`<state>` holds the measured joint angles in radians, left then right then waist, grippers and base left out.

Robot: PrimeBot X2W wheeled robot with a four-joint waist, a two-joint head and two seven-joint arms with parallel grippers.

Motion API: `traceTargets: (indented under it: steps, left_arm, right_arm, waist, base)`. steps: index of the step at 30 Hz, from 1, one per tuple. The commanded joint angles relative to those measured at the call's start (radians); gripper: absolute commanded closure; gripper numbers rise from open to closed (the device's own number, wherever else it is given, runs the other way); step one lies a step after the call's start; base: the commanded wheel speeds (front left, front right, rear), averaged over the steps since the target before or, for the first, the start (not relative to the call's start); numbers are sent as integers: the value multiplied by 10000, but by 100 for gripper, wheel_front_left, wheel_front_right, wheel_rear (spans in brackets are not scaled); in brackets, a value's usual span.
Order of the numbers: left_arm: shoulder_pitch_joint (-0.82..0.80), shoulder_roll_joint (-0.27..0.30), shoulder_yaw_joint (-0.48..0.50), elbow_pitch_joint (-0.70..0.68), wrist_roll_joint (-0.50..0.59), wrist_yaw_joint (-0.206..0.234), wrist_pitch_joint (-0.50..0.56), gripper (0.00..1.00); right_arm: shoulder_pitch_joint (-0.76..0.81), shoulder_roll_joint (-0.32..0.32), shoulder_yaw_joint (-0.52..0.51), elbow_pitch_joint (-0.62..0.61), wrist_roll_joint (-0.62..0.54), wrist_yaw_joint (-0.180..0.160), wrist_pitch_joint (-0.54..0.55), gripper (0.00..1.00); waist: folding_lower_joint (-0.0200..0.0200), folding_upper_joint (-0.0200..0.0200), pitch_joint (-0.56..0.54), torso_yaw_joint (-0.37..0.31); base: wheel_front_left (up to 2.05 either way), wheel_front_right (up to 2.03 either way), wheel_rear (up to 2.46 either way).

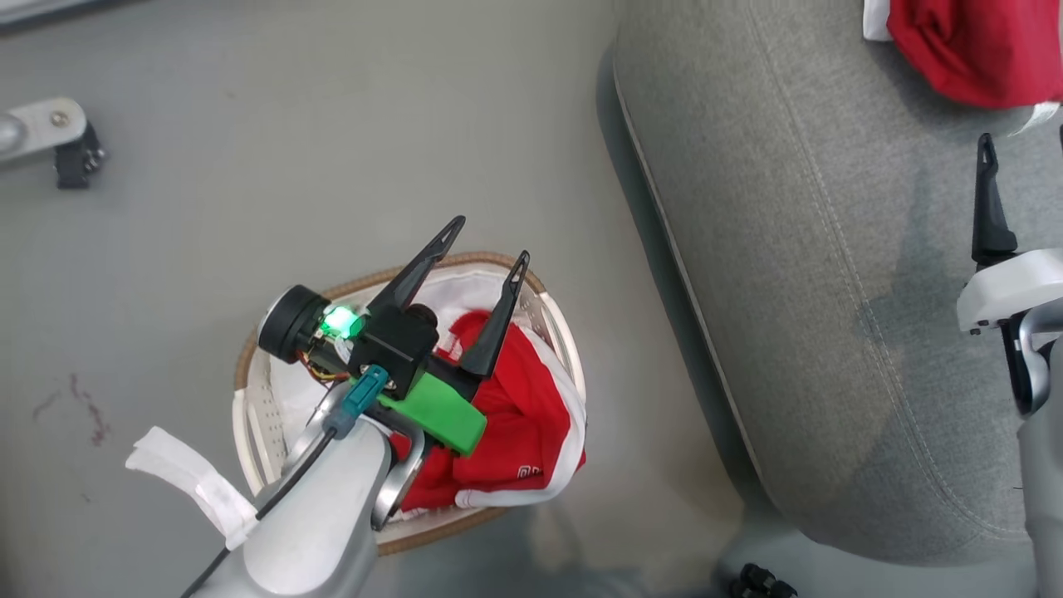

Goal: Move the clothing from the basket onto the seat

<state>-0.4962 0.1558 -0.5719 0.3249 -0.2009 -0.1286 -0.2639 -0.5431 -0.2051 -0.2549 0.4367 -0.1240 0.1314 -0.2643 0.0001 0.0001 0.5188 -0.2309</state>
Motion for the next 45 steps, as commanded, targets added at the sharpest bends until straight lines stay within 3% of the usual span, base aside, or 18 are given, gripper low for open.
traceTargets:
  steps: [1, 9, 21, 31, 45]
  left_arm:
    - [195, -69, 102, 11, -96, -30, -9, 0]
    - [834, -475, 895, 141, -287, -29, -9, 0]
    - [2513, -846, 3185, 57, -340, 425, -9, 0]
    - [3625, -978, 4588, -174, -163, 455, -9, 0]
    - [4638, -1052, 4987, -82, -264, 252, -9, 0]
  right_arm:
    - [120, -139, 7, -67, -95, -14, -3, 0]
    - [-217, -277, 551, -231, 43, -14, -3, 0]
    - [153, 777, 1982, -188, 657, -14, -3, 0]
    - [1692, 1473, 2515, -482, 1384, -14, -3, 0]
    - [3760, 1527, 2532, -920, 2848, -14, -3, 0]
  waist:
    - [-1, -1, -686, 274]
    - [-1, -1, -1931, 988]
    - [-1, -1, -3154, 1977]
    - [-1, -1, -3869, 2525]
    - [-1, -1, -4557, 2648]
  base:
    - [0, 0, 0]
    - [0, 0, 0]
    - [0, 0, 0]
    - [0, 0, 0]
    - [0, 0, 0]
